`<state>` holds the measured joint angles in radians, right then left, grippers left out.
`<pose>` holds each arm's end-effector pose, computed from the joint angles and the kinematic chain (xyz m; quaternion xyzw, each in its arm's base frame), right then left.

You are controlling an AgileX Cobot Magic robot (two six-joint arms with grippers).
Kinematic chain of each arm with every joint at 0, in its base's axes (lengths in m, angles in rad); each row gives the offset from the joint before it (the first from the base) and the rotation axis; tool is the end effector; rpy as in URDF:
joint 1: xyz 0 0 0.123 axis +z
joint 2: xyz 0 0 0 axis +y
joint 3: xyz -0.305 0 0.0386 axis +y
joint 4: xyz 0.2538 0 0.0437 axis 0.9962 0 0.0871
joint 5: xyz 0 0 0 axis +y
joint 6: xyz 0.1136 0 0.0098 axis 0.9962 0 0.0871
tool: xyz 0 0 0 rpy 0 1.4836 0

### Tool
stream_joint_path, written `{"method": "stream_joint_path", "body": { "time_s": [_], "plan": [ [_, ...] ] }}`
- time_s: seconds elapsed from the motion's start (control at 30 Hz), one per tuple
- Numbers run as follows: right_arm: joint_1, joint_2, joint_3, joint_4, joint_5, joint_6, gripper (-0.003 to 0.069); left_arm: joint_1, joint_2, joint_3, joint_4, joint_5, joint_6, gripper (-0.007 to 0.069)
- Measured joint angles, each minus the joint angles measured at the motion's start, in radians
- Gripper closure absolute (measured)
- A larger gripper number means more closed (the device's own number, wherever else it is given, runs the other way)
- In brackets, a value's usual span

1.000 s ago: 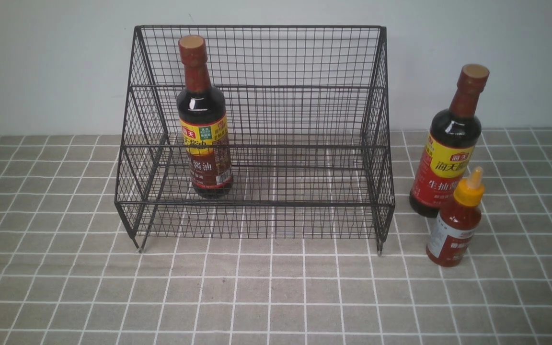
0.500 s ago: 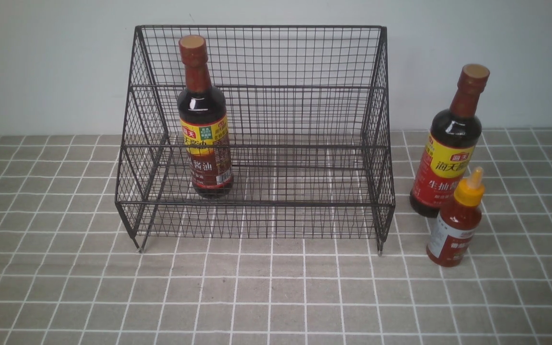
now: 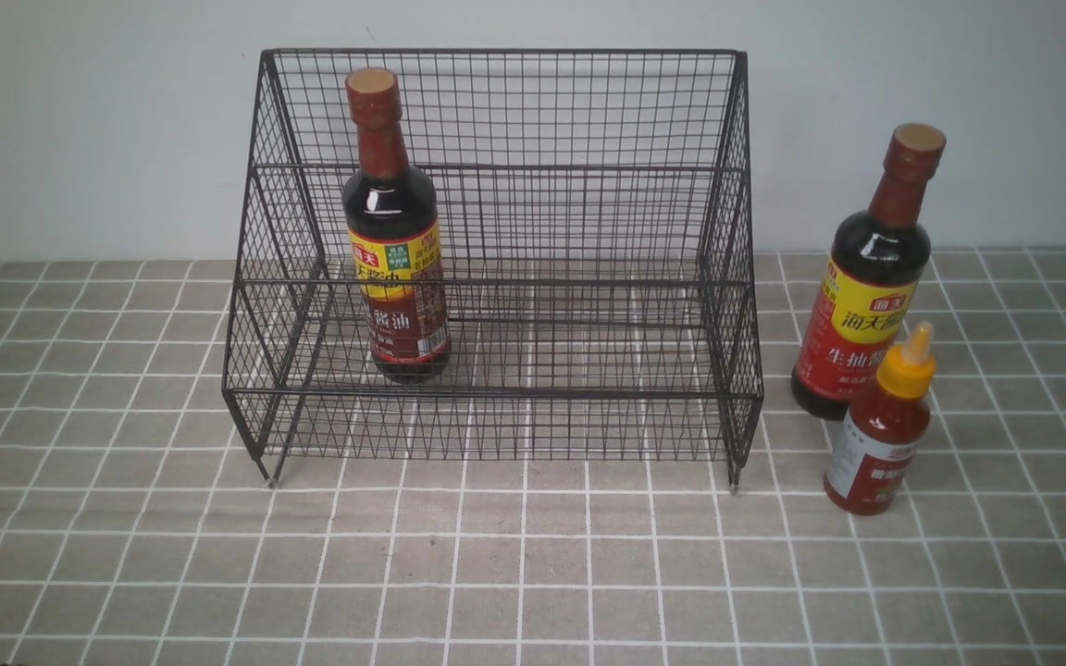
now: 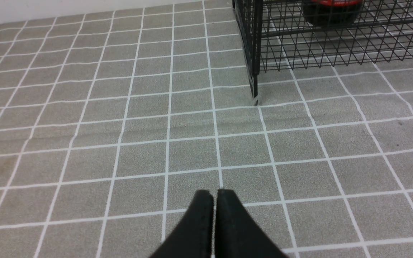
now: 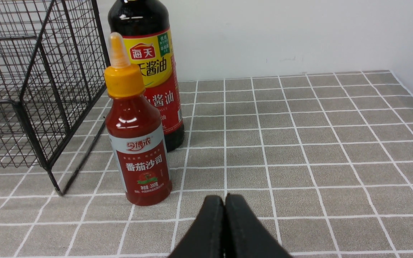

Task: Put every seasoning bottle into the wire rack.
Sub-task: Use the right arm to grab the condiment bottle closest to it

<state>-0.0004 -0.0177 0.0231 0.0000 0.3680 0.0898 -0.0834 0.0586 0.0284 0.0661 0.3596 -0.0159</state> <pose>0.0577 0.0000 0.1662 0.0361 0.7999 0.0268 0.5984 0.0611 -0.0024 0.1607 0.0465 0.8206 -0.0011 0.5697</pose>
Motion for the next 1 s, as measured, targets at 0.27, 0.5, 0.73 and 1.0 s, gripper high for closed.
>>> {"method": "stream_joint_path", "body": {
  "time_s": [0.27,0.5,0.73,1.0],
  "plan": [
    [0.000,0.000,0.000,0.000,0.000,0.000,0.0673,0.000,0.000,0.000,0.000,0.000,0.000,0.0631],
    [0.000,0.000,0.000,0.000,0.000,0.000,0.0673,0.000,0.000,0.000,0.000,0.001,0.000,0.0631],
    [0.000,0.000,0.000,0.000,0.000,0.000,0.0673,0.000,0.000,0.000,0.000,0.001,0.000,0.0631],
    [0.000,0.000,0.000,0.000,0.000,0.000,0.0673,0.011,-0.035,0.000,0.000,0.004,0.000,0.0631]
  ]
}}
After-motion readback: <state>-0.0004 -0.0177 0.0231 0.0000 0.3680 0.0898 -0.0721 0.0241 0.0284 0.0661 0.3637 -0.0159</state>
